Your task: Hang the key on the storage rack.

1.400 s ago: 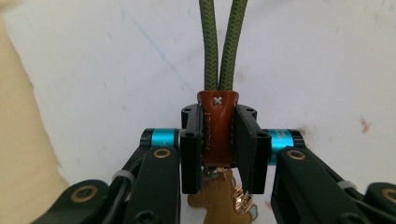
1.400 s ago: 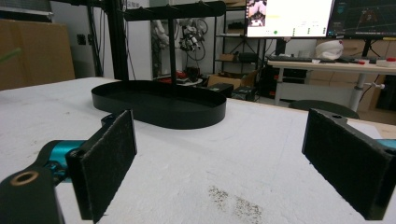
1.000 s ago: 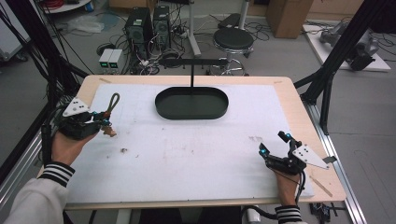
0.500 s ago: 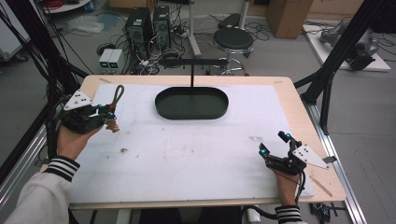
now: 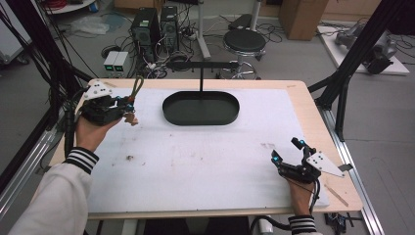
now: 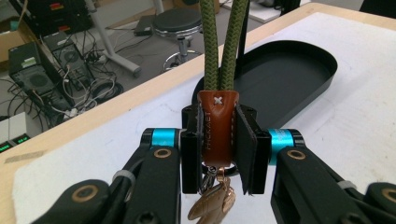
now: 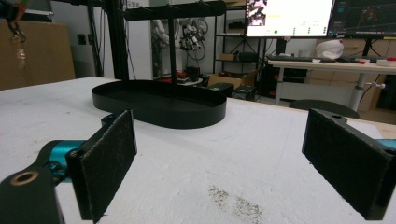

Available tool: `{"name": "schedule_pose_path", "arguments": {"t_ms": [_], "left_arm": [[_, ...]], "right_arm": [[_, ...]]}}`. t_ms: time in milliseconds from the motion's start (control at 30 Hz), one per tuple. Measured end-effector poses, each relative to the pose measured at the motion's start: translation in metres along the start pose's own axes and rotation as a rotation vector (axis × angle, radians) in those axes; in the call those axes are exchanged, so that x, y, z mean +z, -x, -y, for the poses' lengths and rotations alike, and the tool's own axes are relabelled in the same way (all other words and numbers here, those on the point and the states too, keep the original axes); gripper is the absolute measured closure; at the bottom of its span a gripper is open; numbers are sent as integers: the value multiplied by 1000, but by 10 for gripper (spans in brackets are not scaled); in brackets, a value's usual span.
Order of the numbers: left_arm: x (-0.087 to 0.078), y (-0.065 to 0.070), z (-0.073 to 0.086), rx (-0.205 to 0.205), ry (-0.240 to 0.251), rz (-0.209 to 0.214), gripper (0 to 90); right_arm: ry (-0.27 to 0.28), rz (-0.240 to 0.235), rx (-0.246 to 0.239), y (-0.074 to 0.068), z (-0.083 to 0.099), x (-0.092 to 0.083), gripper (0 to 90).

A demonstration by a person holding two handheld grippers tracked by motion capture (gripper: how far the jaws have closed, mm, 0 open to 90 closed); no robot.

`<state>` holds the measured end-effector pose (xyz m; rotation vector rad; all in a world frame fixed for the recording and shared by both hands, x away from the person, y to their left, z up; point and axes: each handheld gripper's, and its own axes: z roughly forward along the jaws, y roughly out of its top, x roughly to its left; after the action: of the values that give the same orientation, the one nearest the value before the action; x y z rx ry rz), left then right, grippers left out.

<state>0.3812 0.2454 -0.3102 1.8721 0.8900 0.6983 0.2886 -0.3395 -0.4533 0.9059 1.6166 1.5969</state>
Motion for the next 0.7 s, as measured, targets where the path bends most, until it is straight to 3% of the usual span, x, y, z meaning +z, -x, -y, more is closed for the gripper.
{"name": "schedule_pose_path", "arguments": {"t_ms": [700], "left_arm": [[53, 6, -38, 26, 2, 36, 732]], "right_arm": [[3, 3, -4, 0, 0, 0, 91]]}}
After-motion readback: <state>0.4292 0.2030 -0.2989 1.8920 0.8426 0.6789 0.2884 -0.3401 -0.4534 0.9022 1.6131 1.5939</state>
